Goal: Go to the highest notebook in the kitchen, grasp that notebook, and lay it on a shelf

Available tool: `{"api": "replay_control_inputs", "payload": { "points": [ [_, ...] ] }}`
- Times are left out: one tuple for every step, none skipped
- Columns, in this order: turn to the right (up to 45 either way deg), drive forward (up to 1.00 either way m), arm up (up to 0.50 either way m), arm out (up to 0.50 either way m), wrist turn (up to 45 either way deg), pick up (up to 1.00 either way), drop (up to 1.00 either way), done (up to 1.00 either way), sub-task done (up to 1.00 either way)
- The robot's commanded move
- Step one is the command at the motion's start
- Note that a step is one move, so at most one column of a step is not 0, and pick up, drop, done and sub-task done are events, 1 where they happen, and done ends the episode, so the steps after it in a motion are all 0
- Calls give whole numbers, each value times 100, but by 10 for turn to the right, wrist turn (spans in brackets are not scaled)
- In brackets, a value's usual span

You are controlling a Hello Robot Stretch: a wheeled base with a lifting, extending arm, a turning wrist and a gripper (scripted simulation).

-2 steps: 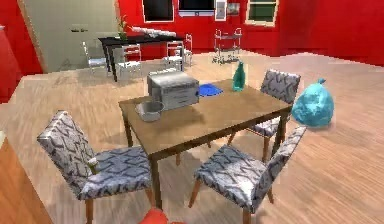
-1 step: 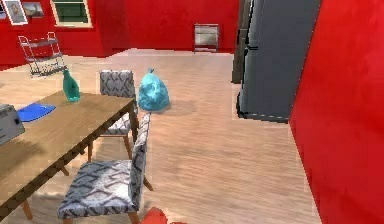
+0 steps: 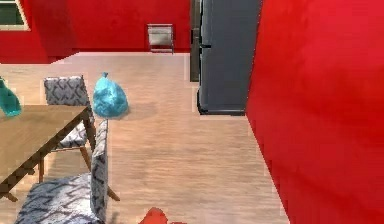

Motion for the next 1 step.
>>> {"api": "replay_control_inputs", "payload": {
  "points": [
    [0,5,0,0,0,0,0,0,0]
  ]
}}
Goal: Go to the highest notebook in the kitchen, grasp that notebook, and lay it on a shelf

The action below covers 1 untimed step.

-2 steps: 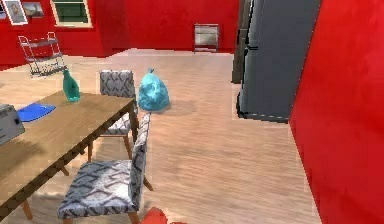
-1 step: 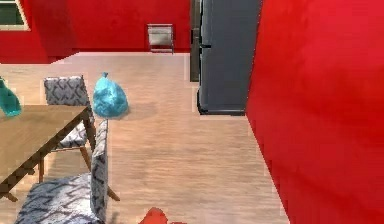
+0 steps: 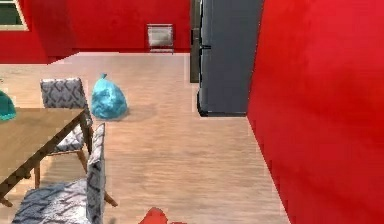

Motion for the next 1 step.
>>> {"api": "replay_control_inputs", "payload": {
  "points": [
    [-120,0,0,0,0,0,0,0,0]
  ]
}}
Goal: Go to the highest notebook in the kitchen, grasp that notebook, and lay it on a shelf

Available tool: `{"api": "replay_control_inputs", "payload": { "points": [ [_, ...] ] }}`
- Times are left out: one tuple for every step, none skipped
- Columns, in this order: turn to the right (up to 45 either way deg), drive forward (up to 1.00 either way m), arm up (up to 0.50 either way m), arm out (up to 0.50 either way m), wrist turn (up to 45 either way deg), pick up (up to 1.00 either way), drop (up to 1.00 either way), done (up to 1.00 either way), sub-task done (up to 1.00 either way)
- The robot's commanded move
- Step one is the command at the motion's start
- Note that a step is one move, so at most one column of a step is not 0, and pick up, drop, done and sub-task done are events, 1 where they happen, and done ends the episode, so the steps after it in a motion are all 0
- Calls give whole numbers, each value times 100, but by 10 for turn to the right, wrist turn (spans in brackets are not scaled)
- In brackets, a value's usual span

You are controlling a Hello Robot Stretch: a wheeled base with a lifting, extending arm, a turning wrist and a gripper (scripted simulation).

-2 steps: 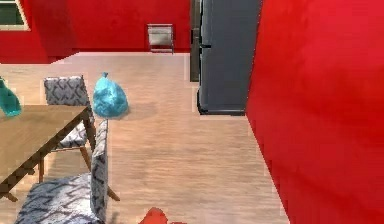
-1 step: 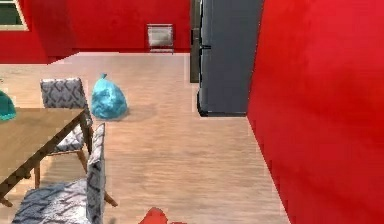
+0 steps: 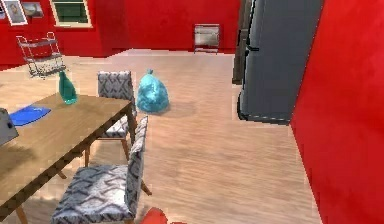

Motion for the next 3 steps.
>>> {"api": "replay_control_inputs", "payload": {
  "points": [
    [0,55,0,0,0,0,0,0,0],
    [120,0,0,0,0,0,0,0,0],
    [0,45,0,0,0,0,0,0,0]
  ]
}}
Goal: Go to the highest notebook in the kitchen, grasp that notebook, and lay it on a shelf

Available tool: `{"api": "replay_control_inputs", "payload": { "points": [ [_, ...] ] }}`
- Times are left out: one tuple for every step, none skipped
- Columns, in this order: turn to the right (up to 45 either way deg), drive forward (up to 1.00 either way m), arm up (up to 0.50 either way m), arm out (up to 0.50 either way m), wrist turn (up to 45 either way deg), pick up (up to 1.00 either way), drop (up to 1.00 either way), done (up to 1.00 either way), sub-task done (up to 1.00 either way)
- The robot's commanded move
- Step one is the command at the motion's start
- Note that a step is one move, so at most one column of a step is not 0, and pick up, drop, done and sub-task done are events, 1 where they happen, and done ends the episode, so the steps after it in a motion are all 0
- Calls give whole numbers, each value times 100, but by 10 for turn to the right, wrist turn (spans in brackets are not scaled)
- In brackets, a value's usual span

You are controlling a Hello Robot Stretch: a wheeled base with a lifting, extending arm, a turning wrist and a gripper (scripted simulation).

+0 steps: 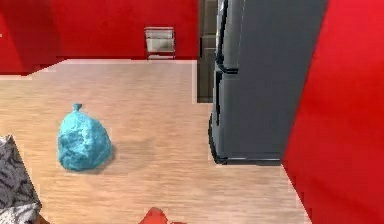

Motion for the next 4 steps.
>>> {"api": "replay_control_inputs", "payload": {
  "points": [
    [-120,0,0,0,0,0,0,0,0],
    [0,100,0,0,0,0,0,0,0],
    [0,55,0,0,0,0,0,0,0],
    [120,0,0,0,0,0,0,0,0]
  ]
}}
